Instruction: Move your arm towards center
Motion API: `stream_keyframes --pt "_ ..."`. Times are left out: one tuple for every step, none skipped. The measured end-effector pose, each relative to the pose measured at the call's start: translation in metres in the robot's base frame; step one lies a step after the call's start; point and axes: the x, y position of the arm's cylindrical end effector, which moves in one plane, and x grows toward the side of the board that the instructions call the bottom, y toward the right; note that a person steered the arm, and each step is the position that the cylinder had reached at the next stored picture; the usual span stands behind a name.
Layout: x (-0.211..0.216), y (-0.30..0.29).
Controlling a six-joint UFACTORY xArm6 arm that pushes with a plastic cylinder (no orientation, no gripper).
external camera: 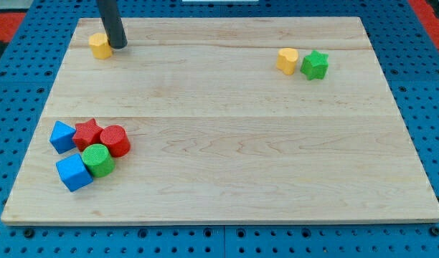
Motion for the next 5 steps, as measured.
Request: stream_keyframes --pt "0.0 0.018" --pt "0.003 0.075" --pt "0.006 0.105" --pt "0.006 0.124" --pt "0.006 0.159"
